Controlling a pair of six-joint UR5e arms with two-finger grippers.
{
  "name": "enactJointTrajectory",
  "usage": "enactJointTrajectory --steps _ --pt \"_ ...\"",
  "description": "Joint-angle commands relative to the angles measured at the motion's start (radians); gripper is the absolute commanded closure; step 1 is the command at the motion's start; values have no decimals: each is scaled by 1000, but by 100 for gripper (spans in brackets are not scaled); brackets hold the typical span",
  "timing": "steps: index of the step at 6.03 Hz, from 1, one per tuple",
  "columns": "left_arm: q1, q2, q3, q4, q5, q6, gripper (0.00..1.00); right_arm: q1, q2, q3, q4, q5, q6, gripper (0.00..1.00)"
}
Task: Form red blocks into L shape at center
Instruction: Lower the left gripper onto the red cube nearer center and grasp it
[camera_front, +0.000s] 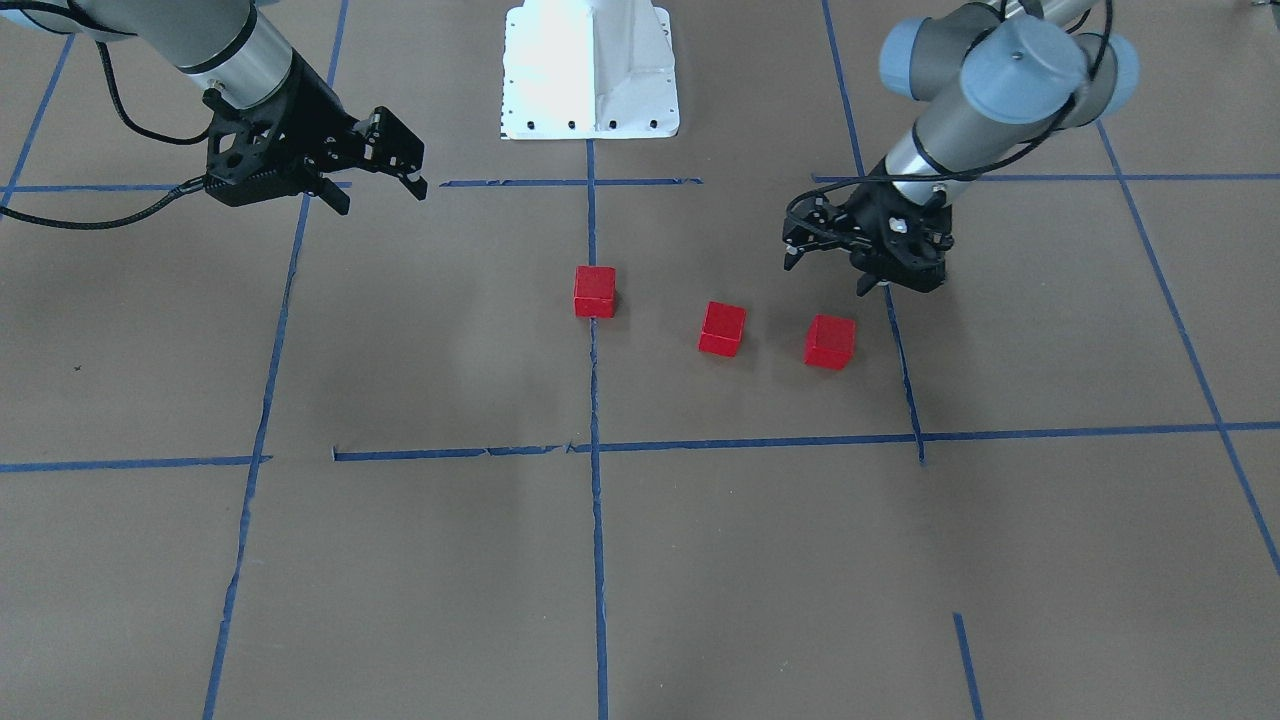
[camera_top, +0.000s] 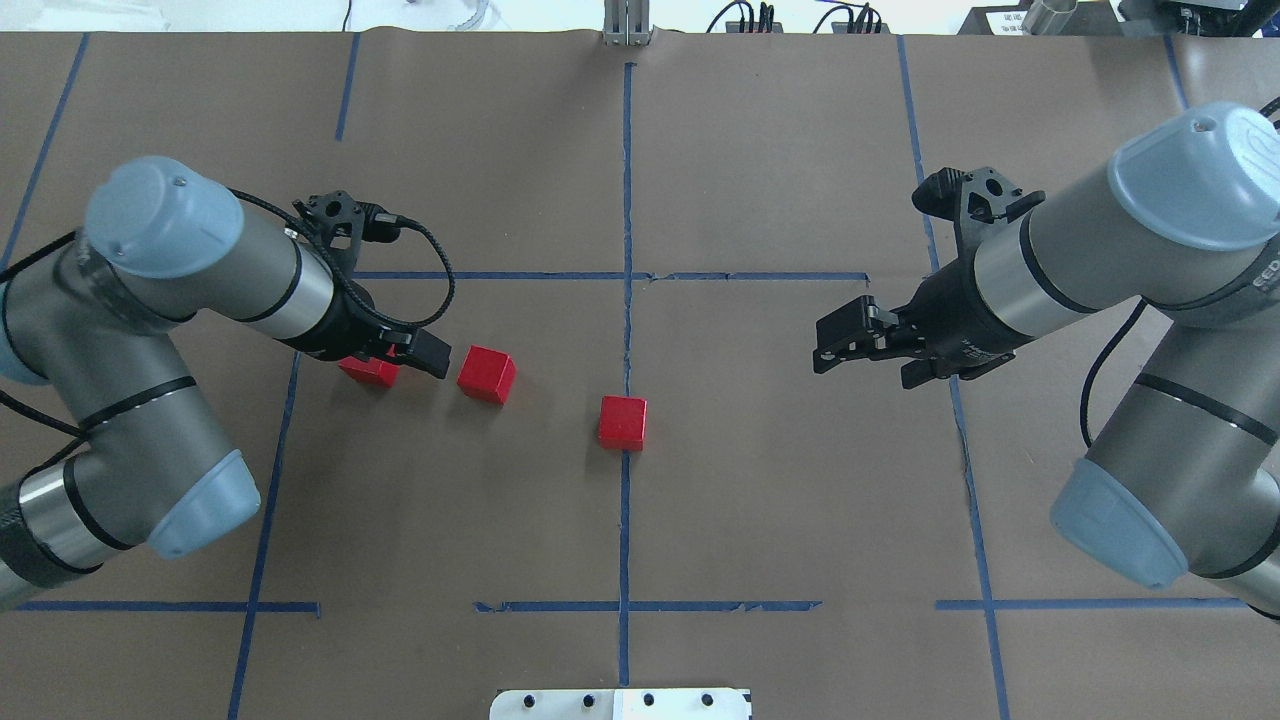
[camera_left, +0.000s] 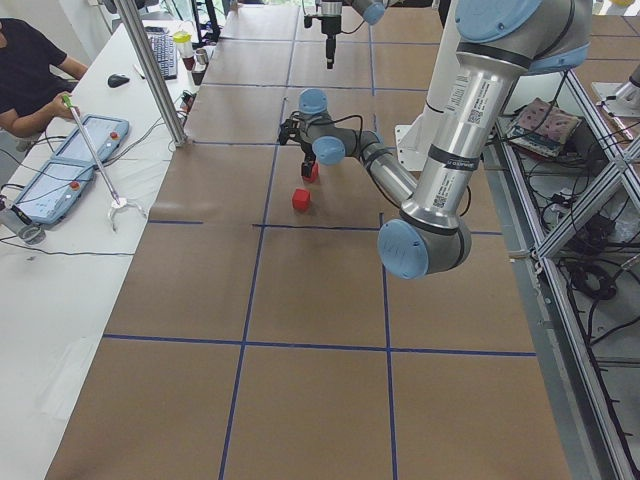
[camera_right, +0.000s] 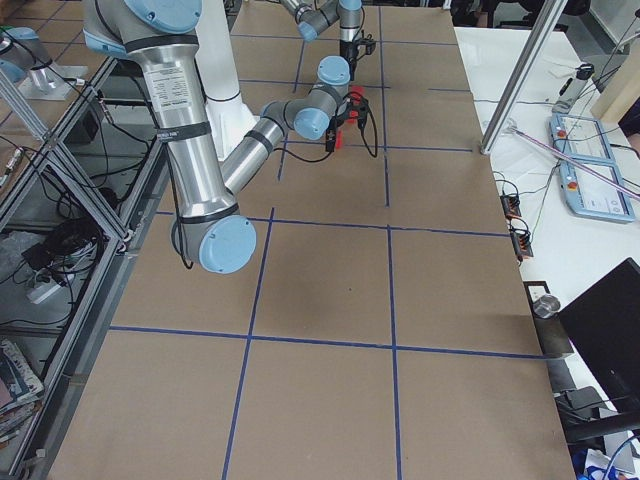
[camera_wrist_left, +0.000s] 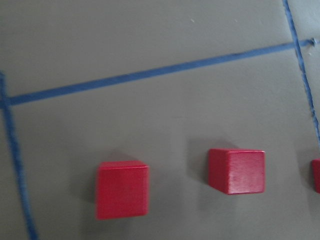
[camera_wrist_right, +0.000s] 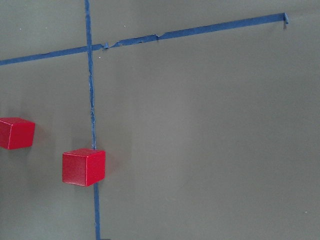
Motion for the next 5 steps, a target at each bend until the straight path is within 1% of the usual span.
enactJointTrajectory --steps 1,2,3,5 --pt "37 -84 53 85 54 -16 0 -2 1 -1 0 -3 -1 0" --pt "77 -89 56 89 127 -46 0 -2 0 0 0 -7 -1 0" --pt "95 -101 70 89 158 -46 0 -2 0 -1 0 -8 -1 0" --pt "97 -114 97 84 160 -46 0 -4 0 -1 0 -8 -1 0"
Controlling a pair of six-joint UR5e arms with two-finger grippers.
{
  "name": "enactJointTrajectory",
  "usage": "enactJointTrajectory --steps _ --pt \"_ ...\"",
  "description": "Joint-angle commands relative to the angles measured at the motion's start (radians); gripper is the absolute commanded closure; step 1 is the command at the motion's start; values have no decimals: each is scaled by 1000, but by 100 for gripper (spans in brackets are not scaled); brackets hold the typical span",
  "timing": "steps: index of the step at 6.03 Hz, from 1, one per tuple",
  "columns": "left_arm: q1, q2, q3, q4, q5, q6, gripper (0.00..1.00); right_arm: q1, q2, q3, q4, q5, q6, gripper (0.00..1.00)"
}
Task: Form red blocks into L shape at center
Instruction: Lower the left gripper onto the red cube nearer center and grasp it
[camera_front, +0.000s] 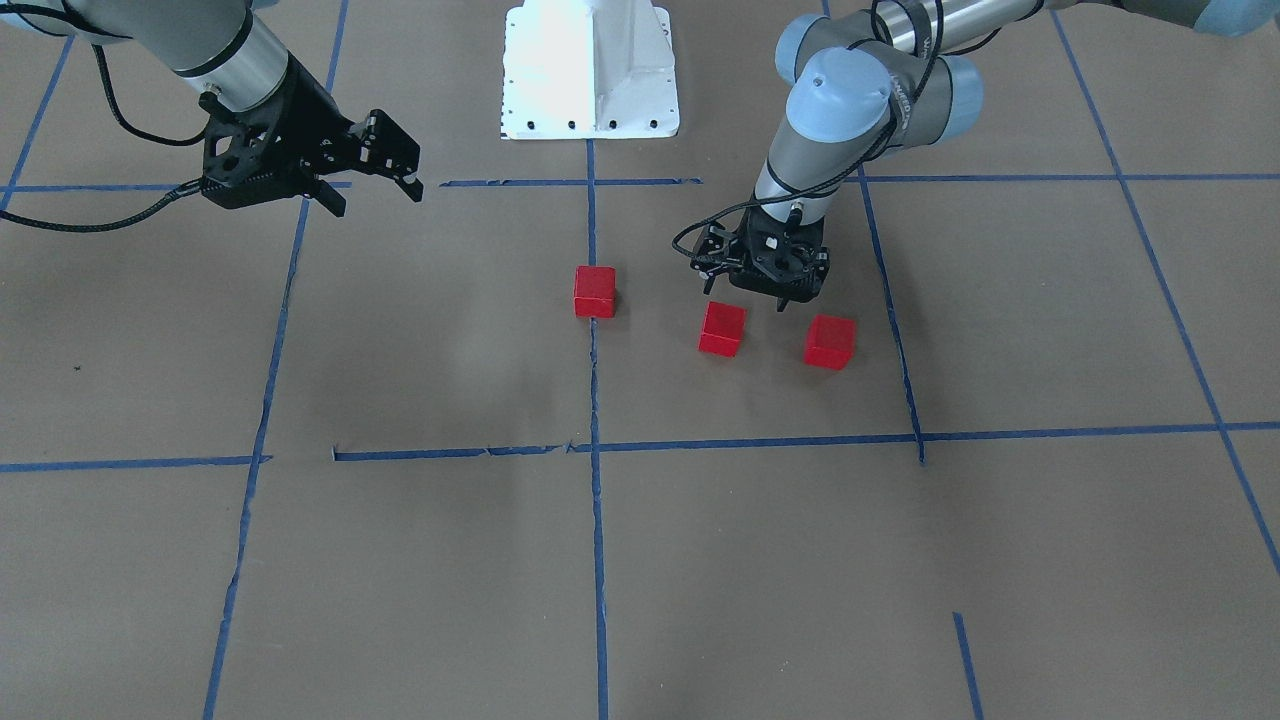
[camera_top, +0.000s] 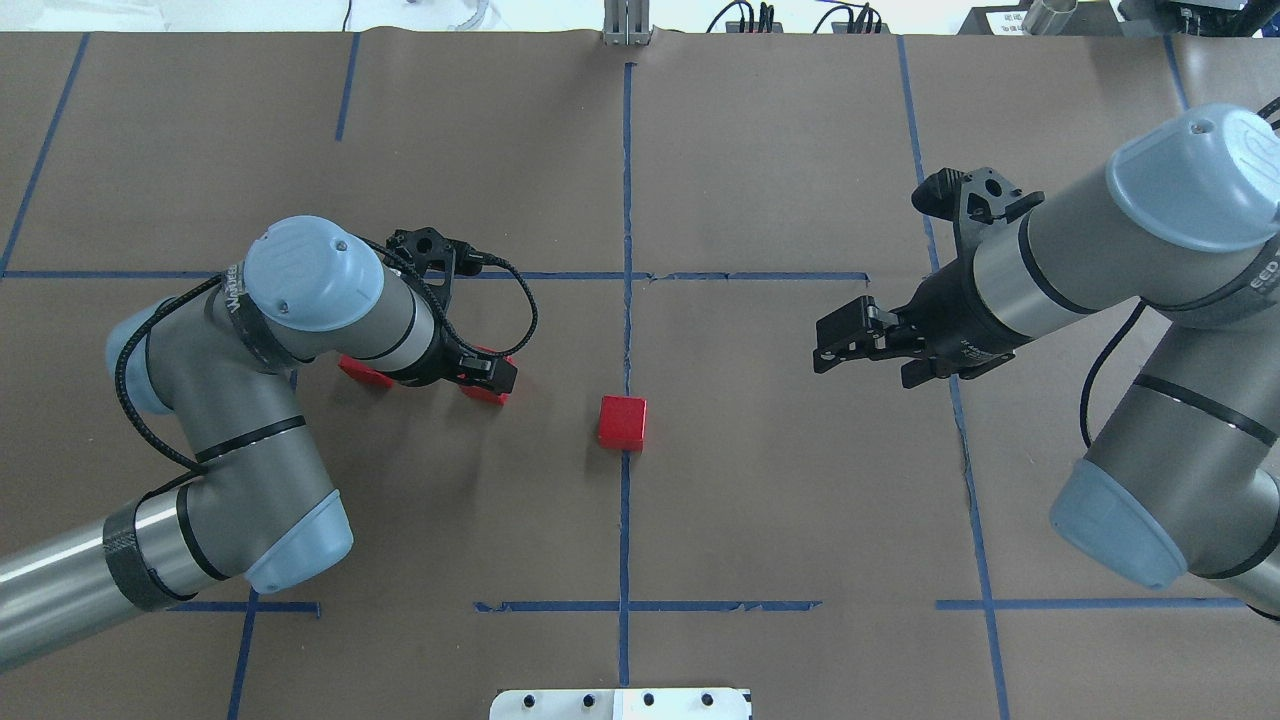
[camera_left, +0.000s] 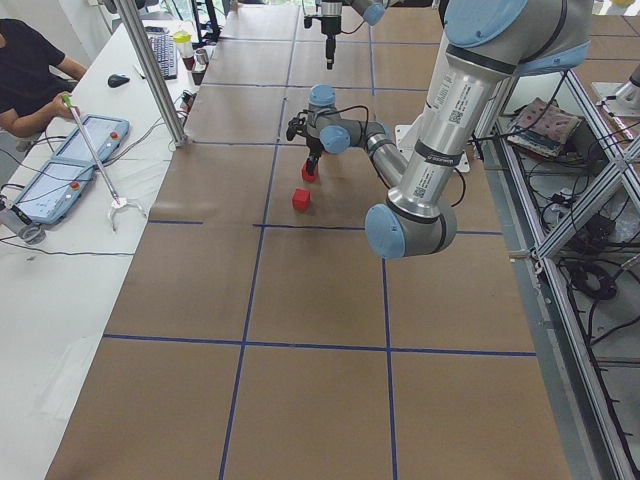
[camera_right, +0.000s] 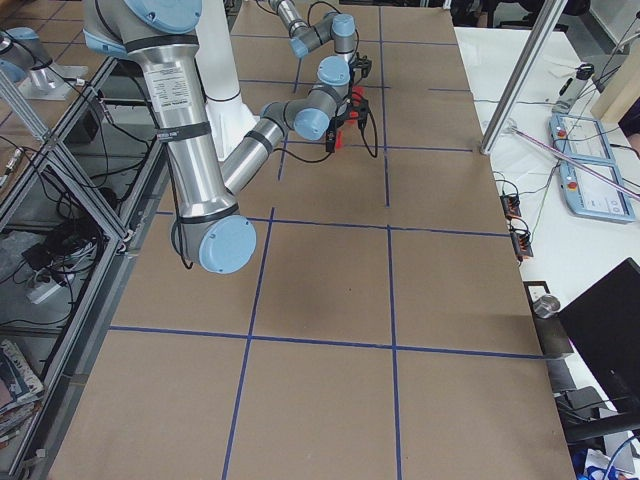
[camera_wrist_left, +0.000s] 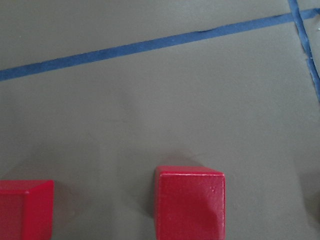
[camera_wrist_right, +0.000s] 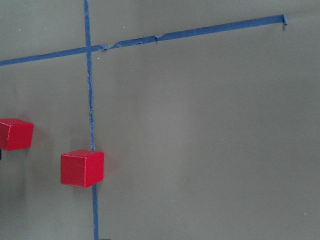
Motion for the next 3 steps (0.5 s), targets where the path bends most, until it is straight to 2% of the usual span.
enactJointTrajectory --steps 1,3 --pt "1 -43 54 -6 4 -1 0 -1 -2 -2 2 0 0 0" --pt "3 -59 85 -6 6 1 0 -1 -3 -2 2 0 0 0"
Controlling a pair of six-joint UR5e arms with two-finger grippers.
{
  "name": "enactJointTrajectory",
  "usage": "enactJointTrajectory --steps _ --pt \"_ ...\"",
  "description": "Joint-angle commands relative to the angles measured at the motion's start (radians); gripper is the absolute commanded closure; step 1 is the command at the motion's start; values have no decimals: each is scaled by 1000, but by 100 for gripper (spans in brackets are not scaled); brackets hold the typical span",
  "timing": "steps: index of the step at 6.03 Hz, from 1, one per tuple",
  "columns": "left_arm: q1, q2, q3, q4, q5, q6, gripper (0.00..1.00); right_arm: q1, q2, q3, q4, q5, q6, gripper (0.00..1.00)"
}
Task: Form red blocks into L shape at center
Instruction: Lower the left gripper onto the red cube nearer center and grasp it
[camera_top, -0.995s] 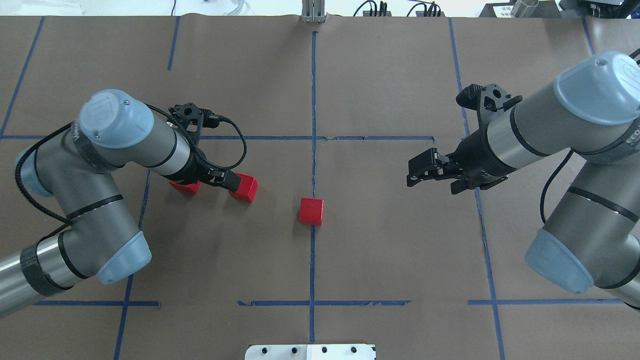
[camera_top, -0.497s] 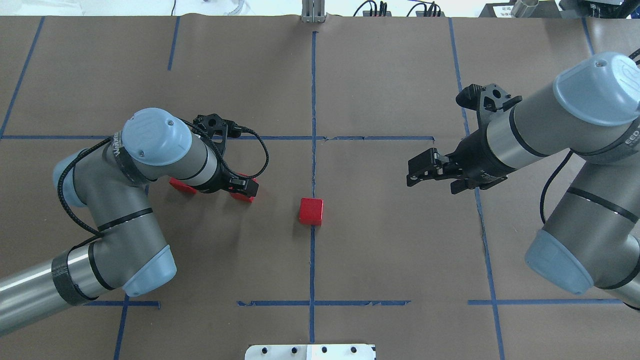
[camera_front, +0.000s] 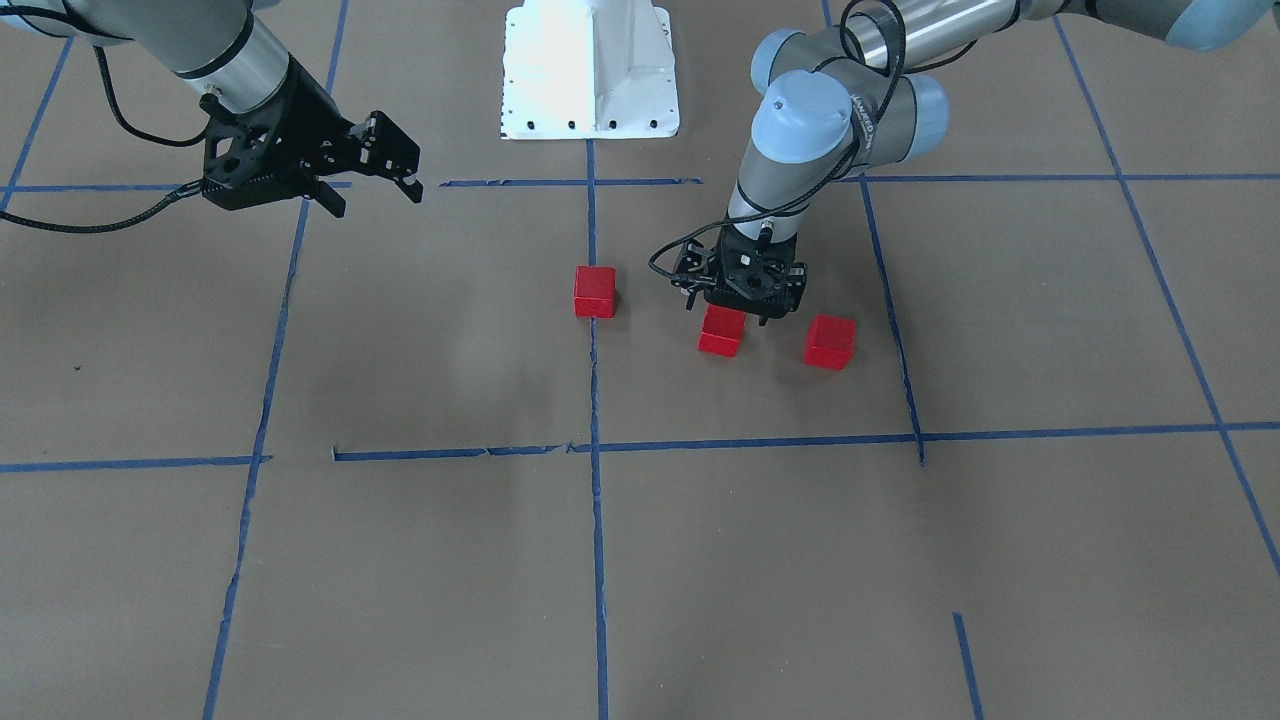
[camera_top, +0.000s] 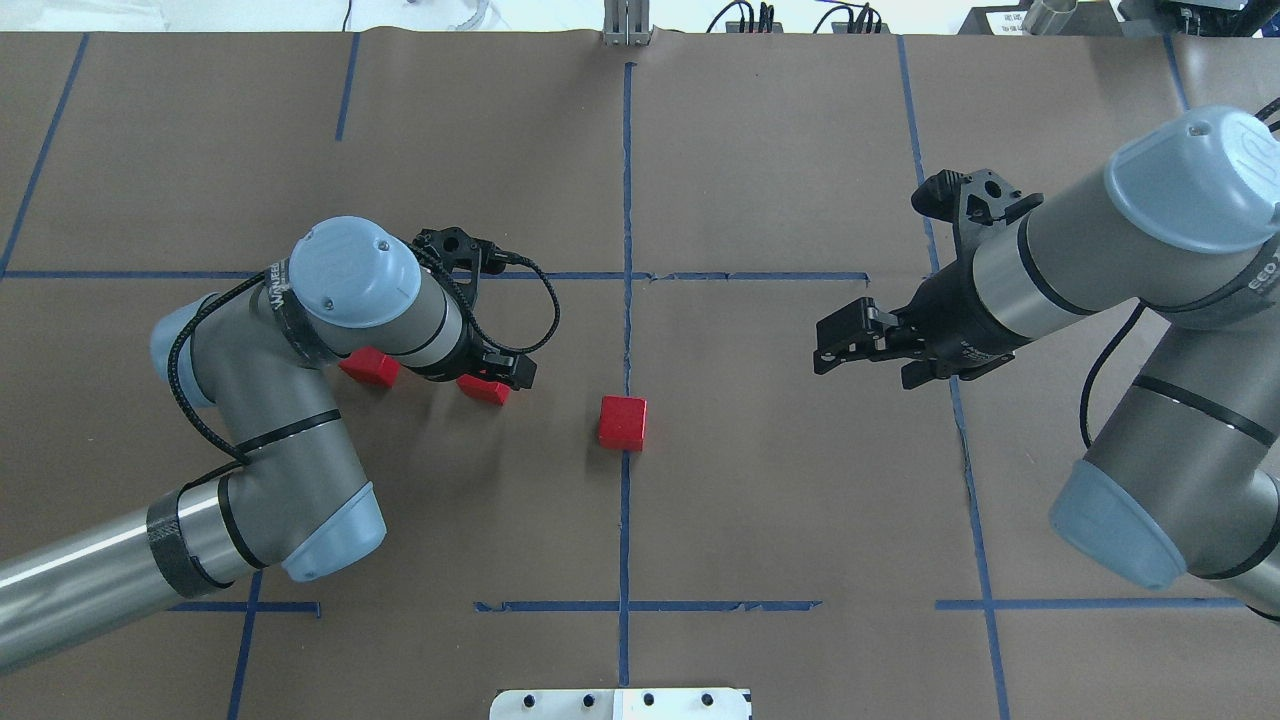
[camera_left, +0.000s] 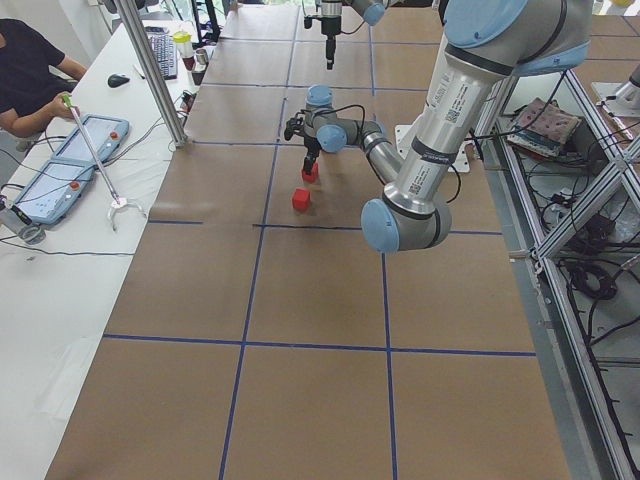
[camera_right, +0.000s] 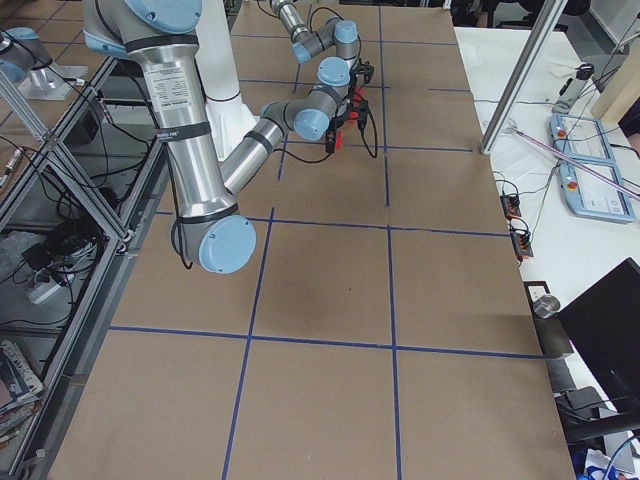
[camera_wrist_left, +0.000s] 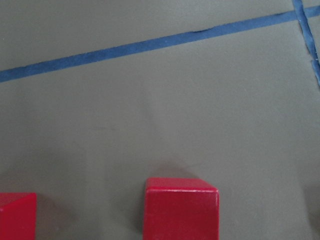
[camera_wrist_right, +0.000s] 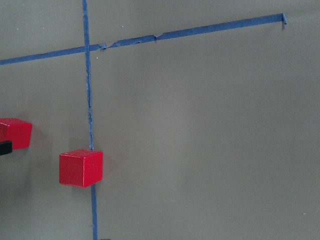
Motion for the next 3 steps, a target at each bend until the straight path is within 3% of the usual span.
enactJointTrajectory --steps 1,3 --pt "1 -14 26 -5 36 0 0 0 -1 0 1 0 0 0" --pt "4 -31 55 -5 58 2 1 0 -1 1 1 0 0 0"
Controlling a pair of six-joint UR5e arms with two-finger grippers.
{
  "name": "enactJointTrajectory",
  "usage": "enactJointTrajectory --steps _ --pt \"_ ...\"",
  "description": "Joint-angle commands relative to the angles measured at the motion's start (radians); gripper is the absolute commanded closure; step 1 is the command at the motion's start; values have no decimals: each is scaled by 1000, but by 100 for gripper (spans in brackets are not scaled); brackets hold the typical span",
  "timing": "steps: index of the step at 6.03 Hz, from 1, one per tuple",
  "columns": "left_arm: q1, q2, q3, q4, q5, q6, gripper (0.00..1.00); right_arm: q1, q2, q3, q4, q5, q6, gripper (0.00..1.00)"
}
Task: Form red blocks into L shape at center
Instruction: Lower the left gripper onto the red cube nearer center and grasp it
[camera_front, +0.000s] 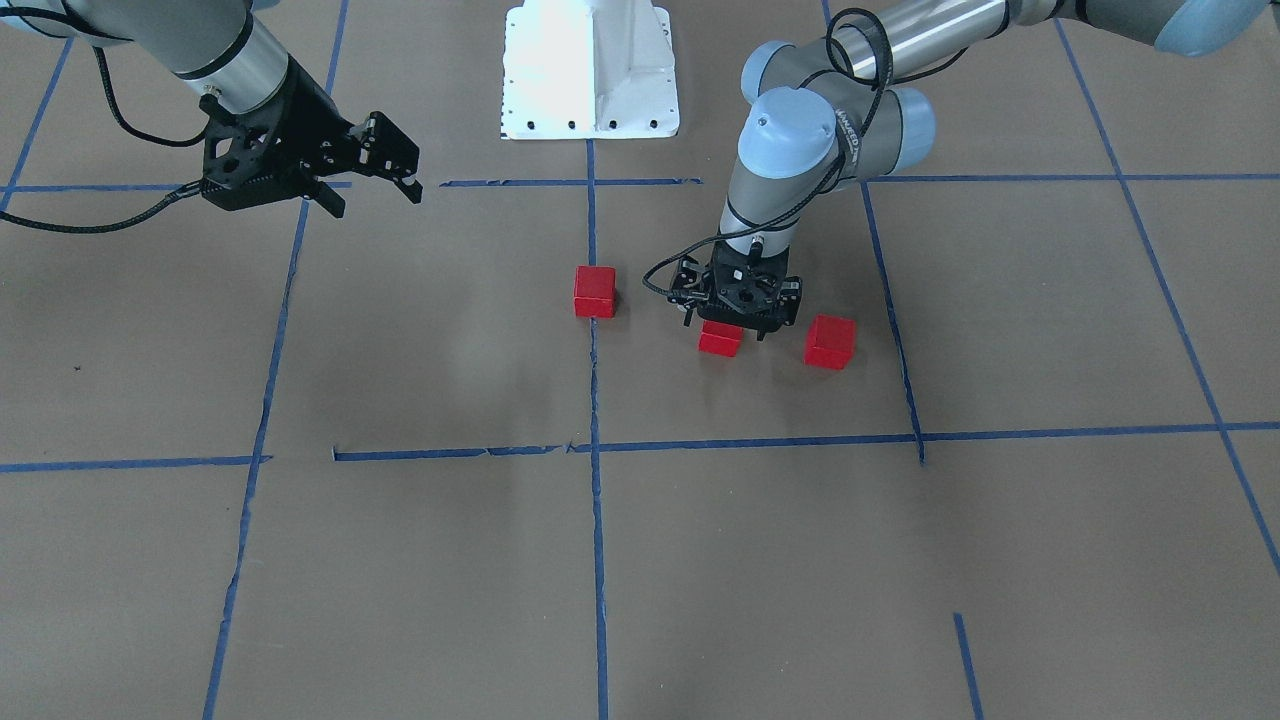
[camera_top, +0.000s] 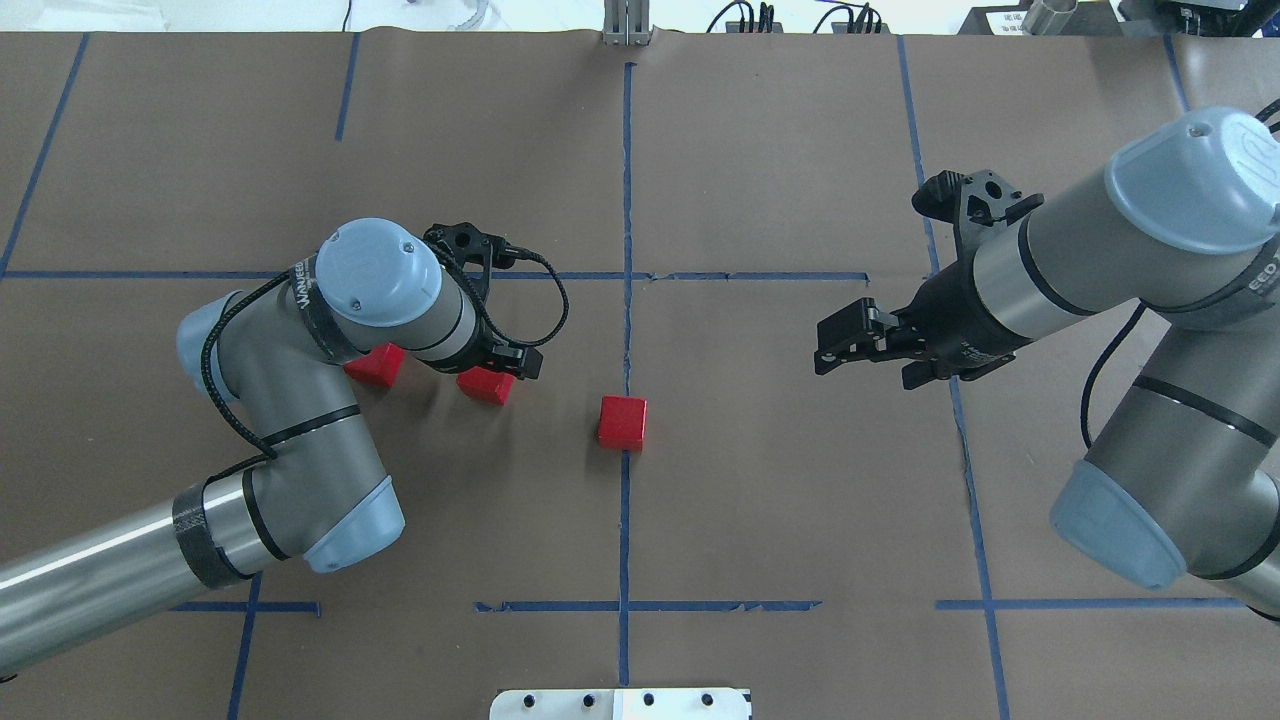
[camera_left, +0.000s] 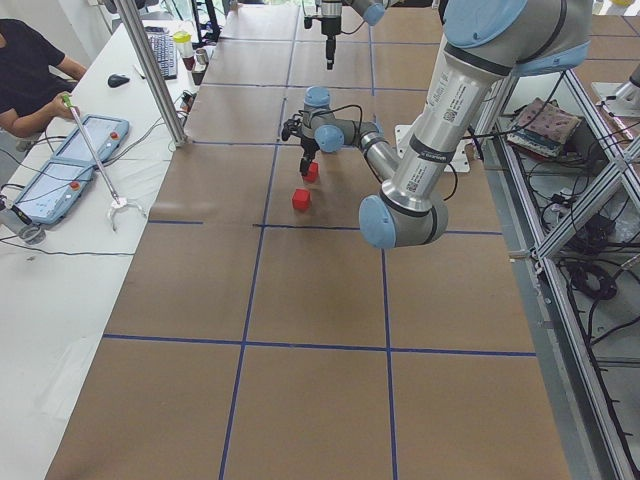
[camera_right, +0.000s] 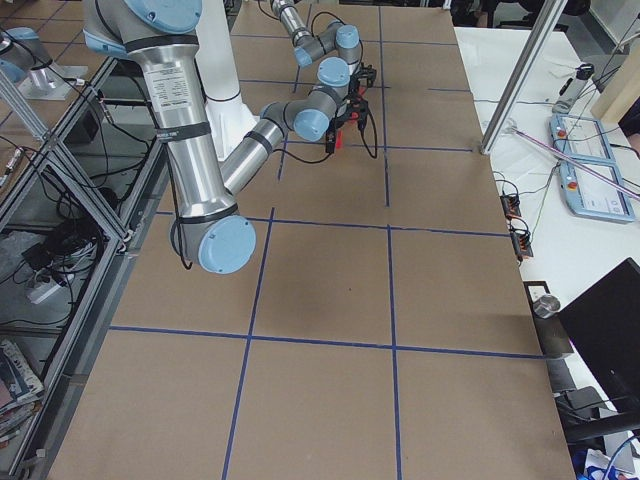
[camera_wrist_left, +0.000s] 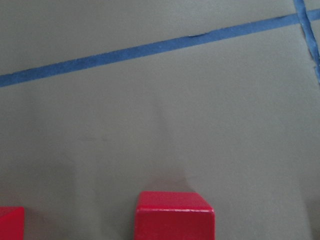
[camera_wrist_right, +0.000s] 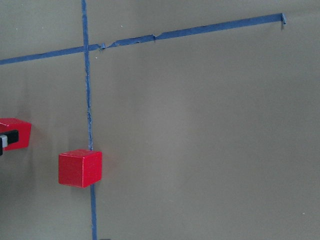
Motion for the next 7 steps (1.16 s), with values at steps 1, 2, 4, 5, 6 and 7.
enactJointTrajectory --steps 1,2,4,5,6,7 --pt "2 -4 15 0 8 2 8 0 1 3 0 0 0 0" --pt "2 -4 15 0 8 -1 22 0 3 3 0 2 0 0" --pt "4 -19 14 3 6 -9 100 0 -2 0 0 0 0 0" --pt "4 -35 2 12 8 -12 100 3 -2 6 0 0 0 0" --pt "5 -56 11 12 9 -39 100 5 -6 3 -2 -2 0 0" --pt "7 -125 59 13 35 -52 100 6 -12 9 0 0 0 0"
